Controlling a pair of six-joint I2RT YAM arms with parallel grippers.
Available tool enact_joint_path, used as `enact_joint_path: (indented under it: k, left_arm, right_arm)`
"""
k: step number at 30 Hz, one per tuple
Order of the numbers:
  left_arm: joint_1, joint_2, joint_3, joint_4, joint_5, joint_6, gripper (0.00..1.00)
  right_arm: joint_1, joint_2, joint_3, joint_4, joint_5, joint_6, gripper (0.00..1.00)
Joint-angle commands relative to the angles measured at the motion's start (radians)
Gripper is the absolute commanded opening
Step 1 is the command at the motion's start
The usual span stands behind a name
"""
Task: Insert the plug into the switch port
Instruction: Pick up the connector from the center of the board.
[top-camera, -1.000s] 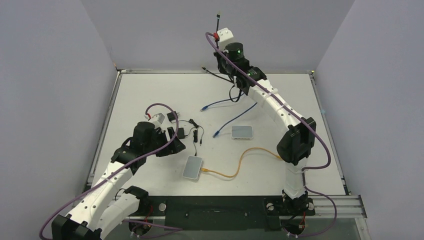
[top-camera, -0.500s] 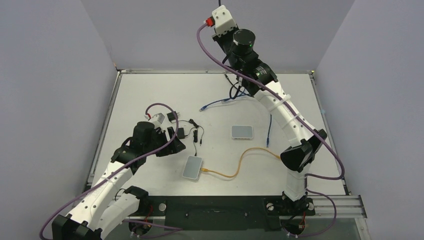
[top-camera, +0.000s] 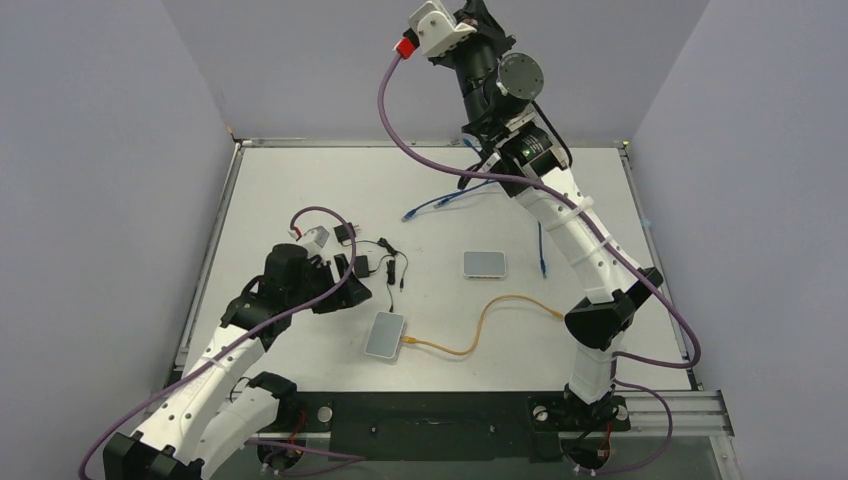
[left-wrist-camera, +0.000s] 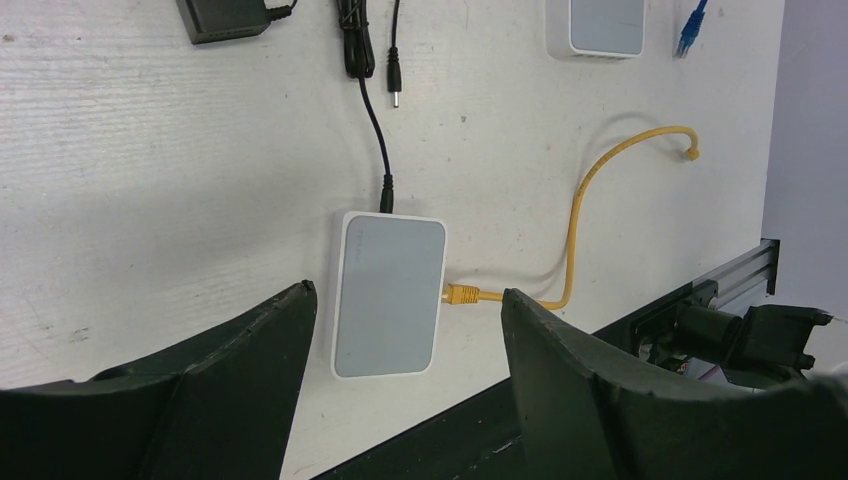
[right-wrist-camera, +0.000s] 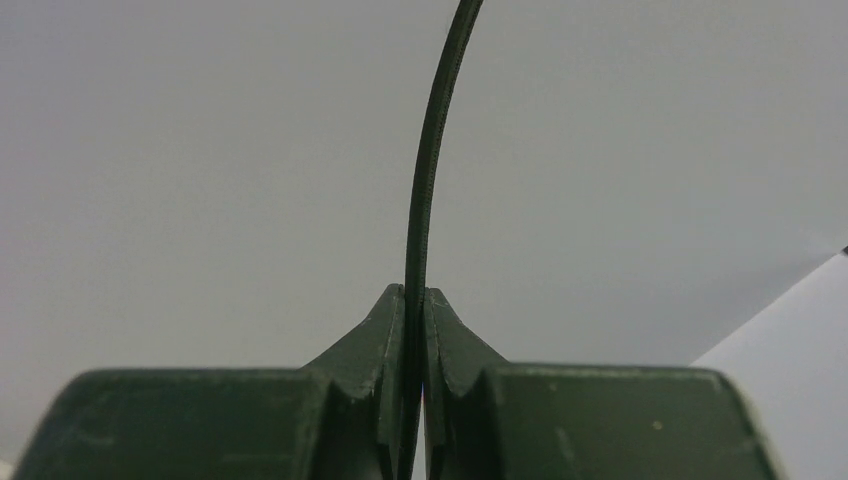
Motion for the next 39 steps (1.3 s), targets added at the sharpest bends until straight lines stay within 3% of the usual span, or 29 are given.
enact_joint_path:
  k: [1, 17, 24, 28, 36, 39]
  left_arm:
    - [0.008, -0.026, 0.001, 0.051, 0.026, 0.007, 0.66]
    - [0.01, -0.04, -0.006, 0.067, 0.056, 0.007, 0.66]
    - [0.01, -0.05, -0.008, 0.071, 0.071, 0.007, 0.66]
    - [0.01, -0.048, -0.017, 0.085, 0.086, 0.003, 0.66]
    - [0.01, -0.048, -0.019, 0.091, 0.11, 0.003, 0.66]
    - [0.01, -0.036, -0.017, 0.09, 0.125, 0.005, 0.66]
  right_arm:
    - [-0.024, -0.061, 0.065, 0.133, -0.038, -0.2, 0.0]
    - [-0.046, -0.211, 0.133, 0.237, -0.153, -0.108, 0.0]
    - [-0.055, -0.272, 0.164, 0.238, -0.209, 0.08, 0.0]
    - [-0.059, -0.313, 0.112, 0.191, -0.158, 0.197, 0.0]
    - [-0.071, -0.503, -0.454, 0.064, -0.028, 0.622, 0.0]
    - [-0.071, -0.569, -0.722, 0.067, -0.156, 0.695, 0.0]
